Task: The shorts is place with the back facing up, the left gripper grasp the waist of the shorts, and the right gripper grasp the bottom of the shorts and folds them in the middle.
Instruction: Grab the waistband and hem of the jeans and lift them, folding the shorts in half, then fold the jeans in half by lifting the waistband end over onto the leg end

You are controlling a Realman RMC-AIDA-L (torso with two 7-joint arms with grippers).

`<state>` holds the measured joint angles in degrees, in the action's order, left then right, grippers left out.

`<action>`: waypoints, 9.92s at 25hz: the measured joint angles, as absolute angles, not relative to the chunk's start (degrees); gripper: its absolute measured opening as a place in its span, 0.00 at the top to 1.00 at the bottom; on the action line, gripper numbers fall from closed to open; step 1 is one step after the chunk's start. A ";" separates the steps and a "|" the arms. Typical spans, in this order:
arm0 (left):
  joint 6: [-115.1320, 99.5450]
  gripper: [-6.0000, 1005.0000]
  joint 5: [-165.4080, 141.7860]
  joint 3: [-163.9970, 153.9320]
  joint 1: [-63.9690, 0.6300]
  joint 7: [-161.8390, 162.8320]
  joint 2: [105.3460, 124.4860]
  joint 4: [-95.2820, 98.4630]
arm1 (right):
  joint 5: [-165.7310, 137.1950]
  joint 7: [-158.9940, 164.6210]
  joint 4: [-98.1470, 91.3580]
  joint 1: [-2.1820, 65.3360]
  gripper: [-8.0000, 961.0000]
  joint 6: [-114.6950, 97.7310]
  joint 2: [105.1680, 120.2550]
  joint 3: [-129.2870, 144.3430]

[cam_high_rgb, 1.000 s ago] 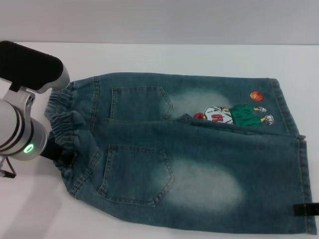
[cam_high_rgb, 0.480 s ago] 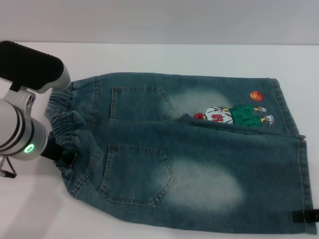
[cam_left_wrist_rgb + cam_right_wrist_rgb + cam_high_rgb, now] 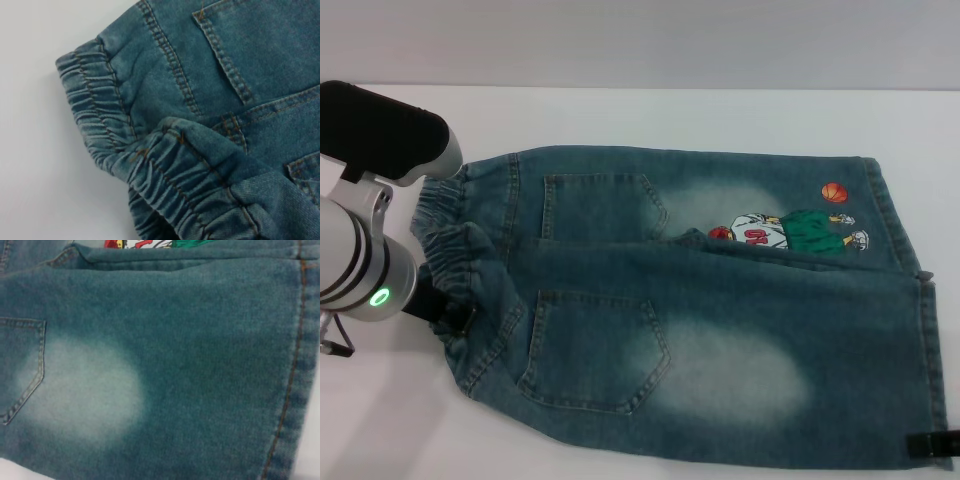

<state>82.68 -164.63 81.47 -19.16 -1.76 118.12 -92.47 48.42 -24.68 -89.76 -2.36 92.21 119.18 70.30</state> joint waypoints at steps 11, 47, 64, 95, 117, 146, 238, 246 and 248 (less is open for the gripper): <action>82.80 0.81 -164.59 81.47 -19.40 -1.81 118.12 -92.53 | 48.33 -23.98 -90.62 -2.58 0.39 92.71 119.10 69.72; 82.97 0.81 -164.54 81.31 -19.75 -1.76 118.30 -92.65 | 47.27 -23.81 -89.72 -2.02 0.39 91.69 119.27 70.72; 82.73 0.81 -164.35 81.30 -20.23 -1.88 118.30 -92.45 | 48.24 -24.00 -88.48 -0.56 0.39 90.32 119.27 71.48; 82.26 0.81 -163.73 81.34 -20.02 -1.90 118.24 -92.72 | 48.31 -25.16 -89.41 0.41 0.93 89.69 119.00 77.05; 70.38 0.81 -163.63 83.22 -16.88 -0.74 118.13 -95.30 | 59.34 -36.81 -91.24 0.85 0.91 74.00 119.18 74.13; 29.64 0.81 -154.71 83.08 -10.88 2.01 118.06 -86.73 | 105.70 -83.54 -62.79 -0.28 0.89 54.79 119.10 69.29; 35.12 0.21 -154.09 87.38 -27.78 -4.72 118.06 -60.72 | 106.82 -101.28 -32.75 15.63 0.48 64.76 118.74 57.92; 33.54 0.22 -152.63 85.98 -29.41 -4.99 118.25 -57.85 | 106.83 -100.53 -32.78 15.14 0.48 65.60 118.68 57.80; 31.66 0.22 -151.87 84.42 -28.06 -5.18 118.20 -59.08 | 106.84 -100.38 -32.82 15.02 0.49 65.98 118.66 57.75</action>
